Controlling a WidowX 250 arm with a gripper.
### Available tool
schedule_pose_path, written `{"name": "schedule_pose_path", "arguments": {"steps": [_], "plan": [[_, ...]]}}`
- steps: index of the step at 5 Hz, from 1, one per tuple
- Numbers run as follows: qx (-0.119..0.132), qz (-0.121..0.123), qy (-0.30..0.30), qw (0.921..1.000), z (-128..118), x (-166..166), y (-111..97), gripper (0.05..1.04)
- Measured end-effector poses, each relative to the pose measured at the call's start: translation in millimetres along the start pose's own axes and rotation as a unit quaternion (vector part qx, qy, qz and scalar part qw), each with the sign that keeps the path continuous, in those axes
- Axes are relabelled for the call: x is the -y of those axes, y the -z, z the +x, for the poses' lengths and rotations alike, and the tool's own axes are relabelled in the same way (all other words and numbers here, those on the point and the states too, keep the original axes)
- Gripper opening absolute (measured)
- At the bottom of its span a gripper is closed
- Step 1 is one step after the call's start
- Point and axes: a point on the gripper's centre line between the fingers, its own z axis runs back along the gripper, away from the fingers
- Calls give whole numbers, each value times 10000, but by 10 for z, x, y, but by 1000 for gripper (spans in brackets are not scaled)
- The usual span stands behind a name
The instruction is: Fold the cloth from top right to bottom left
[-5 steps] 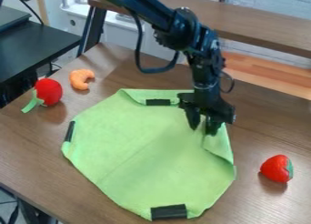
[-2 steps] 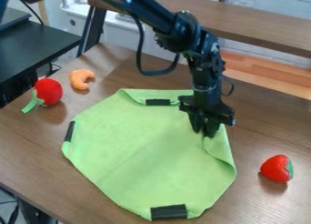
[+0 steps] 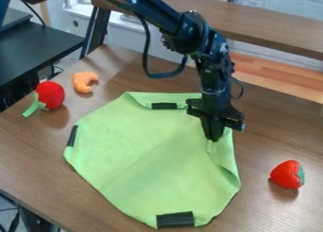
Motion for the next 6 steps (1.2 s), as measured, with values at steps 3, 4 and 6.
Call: {"name": "schedule_pose_path", "arguments": {"steps": [3,4,6], "plan": [[502,-782,-311,9952,-65,-278,-717,50],[369,-756,-484,9953,-246,-549,-691,50],[213,-699,-776,9943,-797,-1292,-603,50]]}}
